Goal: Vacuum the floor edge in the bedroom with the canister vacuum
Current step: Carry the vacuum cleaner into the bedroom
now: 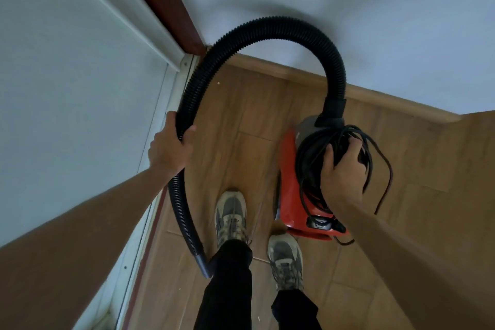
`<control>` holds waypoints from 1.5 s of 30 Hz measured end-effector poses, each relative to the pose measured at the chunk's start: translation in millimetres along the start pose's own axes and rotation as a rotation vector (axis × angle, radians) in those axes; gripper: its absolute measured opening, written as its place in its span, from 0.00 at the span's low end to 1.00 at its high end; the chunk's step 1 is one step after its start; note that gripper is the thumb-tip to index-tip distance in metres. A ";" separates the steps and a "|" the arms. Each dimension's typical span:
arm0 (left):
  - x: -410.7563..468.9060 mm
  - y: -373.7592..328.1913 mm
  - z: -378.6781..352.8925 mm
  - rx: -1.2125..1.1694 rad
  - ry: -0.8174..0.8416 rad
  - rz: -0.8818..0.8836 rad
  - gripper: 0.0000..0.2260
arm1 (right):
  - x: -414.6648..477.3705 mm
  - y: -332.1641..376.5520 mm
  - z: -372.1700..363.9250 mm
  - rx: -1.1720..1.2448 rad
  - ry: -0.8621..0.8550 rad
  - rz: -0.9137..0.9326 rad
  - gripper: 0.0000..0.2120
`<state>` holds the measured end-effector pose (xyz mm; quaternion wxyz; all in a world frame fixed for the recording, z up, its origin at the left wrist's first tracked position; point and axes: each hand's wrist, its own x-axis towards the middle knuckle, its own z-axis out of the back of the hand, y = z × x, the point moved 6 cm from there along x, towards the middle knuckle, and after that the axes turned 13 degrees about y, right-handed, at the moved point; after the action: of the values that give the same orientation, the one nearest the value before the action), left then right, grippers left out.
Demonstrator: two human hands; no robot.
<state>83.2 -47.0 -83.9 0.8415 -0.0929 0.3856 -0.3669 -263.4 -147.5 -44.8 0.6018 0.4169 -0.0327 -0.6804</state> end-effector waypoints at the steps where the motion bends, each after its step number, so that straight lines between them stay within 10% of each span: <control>1: -6.7 -4.4 4.7 0.001 -0.004 0.020 0.16 | -3.5 4.9 5.7 -0.010 -0.004 0.009 0.18; 45: -365.2 -4.6 116.6 -0.237 -0.461 0.245 0.16 | -205.2 174.0 102.2 -0.309 0.146 0.657 0.20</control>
<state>6.0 186.6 210.1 0.9283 -0.2242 0.2326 -0.1843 -202.4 -68.1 225.0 0.8448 0.3358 -0.0186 -0.4161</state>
